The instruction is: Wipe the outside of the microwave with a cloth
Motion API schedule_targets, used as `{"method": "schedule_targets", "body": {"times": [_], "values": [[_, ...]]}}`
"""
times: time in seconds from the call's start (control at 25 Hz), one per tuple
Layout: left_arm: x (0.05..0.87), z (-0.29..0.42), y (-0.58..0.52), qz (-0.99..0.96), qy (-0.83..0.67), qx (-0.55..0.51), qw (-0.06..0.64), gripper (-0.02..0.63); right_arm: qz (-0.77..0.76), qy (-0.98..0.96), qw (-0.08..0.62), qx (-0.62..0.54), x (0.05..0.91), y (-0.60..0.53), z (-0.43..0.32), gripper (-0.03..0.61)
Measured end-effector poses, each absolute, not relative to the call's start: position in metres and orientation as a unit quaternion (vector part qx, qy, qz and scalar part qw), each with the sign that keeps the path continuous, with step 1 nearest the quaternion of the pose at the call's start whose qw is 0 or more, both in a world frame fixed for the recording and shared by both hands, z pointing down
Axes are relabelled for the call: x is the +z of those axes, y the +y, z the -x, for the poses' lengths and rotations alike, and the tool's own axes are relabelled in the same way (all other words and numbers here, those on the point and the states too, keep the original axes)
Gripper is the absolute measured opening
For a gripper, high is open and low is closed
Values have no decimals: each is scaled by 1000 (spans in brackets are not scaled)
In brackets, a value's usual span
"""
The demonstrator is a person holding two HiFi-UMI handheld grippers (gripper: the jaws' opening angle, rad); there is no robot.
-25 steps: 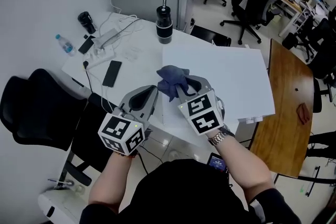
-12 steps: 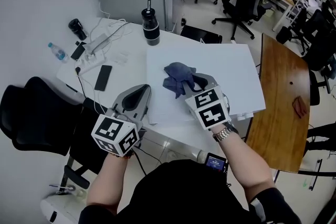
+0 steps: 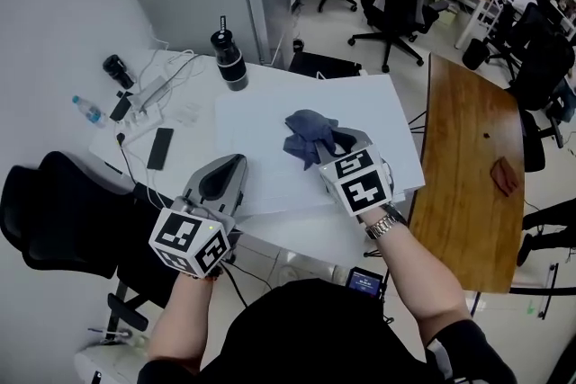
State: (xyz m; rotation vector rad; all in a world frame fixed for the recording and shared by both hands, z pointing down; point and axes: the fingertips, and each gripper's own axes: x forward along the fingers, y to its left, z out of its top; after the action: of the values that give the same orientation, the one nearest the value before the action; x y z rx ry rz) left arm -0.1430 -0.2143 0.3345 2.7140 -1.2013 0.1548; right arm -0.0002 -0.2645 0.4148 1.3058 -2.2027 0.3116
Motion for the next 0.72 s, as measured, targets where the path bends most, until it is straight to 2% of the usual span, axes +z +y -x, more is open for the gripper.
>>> {"method": "schedule_targets", "body": {"times": [0.72], "values": [[326,13,-193,-916,-384,81,77,5,-507,-818,239,127,412,-257,-137,74]]}}
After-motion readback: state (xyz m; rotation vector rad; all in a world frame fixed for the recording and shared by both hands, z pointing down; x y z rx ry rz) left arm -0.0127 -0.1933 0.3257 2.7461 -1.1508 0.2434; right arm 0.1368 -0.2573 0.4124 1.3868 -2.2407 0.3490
